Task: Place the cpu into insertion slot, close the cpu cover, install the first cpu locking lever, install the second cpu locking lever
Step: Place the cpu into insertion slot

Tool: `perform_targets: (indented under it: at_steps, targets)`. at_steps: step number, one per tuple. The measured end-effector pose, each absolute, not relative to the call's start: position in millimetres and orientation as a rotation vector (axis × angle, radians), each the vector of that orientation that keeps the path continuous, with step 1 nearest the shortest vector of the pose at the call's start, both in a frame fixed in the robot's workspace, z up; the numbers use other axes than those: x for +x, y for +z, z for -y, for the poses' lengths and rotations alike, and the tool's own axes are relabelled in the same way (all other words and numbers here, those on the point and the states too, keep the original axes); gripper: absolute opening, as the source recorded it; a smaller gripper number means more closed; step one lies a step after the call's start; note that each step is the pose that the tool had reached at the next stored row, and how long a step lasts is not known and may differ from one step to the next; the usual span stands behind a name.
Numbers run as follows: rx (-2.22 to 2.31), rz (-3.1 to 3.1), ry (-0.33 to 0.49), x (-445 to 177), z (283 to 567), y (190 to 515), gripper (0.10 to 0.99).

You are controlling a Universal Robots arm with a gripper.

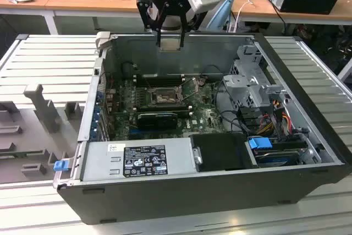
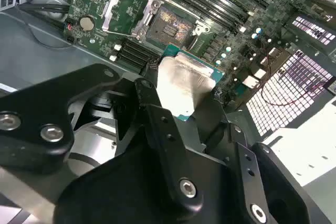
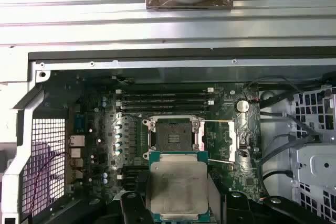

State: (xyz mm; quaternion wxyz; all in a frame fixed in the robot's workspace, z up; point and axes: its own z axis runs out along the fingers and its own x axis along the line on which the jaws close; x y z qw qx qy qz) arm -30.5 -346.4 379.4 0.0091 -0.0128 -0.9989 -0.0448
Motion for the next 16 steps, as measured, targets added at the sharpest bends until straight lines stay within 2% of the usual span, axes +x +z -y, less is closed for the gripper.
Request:
perform_targets:
  at_steps: [16]
  targets:
    - [-0.250,3.118,-0.108,-30.5,346.8,374.3,0.525]
